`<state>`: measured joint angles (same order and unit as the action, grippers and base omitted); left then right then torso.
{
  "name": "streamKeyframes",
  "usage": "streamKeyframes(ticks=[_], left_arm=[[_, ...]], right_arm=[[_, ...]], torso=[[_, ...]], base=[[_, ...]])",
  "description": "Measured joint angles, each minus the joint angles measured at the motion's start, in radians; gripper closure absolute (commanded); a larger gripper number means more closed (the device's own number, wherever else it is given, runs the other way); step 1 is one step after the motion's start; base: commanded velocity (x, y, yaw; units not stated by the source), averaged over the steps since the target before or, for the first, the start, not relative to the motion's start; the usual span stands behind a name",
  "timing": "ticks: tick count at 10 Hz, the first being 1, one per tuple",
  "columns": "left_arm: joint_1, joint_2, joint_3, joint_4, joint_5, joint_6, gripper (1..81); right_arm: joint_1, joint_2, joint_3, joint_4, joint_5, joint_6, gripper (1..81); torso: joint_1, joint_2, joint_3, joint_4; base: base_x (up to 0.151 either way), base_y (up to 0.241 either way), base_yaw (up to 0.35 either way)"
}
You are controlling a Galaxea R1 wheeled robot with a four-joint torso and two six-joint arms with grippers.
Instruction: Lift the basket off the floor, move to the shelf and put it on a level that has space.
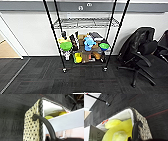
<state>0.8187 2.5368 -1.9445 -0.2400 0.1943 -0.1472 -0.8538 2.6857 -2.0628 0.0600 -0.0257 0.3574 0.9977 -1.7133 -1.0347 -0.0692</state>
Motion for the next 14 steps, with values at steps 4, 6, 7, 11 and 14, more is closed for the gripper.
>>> streamKeyframes(ticks=[4,6,7,11,14], left_arm=[[-0.004,0.001,0.000,-0.001,-0.006,0.000,81.1],[-0.005,0.000,0.002,-0.001,-0.008,0.000,81.1],[-0.008,0.000,0.005,-0.001,-0.010,0.001,81.1],[-0.015,-0.002,0.006,-0.002,-0.015,0.001,81.1],[-0.021,0.000,0.008,-0.003,-0.020,0.001,81.1]], right_arm=[[0.004,0.000,0.001,0.000,0.007,0.000,81.1],[0.005,-0.001,0.003,0.000,0.007,0.000,81.1],[0.009,-0.001,0.005,0.000,0.008,0.002,81.1],[0.015,-0.009,0.017,0.001,0.018,0.003,81.1],[0.023,-0.014,0.021,0.001,0.022,0.004,81.1]], torso=[[-0.089,0.138,0.000,0.000],[-0.133,0.207,0.000,0.000],[-0.155,0.240,0.000,0.000],[-0.243,0.378,0.000,0.000],[-0.310,0.481,-0.001,0.000]], base=[[0.000,0.000,0.000],[0.000,0.000,0.000],[0.000,0.000,0.000],[0.000,0.000,0.000],[0.000,0.000,0.000]])
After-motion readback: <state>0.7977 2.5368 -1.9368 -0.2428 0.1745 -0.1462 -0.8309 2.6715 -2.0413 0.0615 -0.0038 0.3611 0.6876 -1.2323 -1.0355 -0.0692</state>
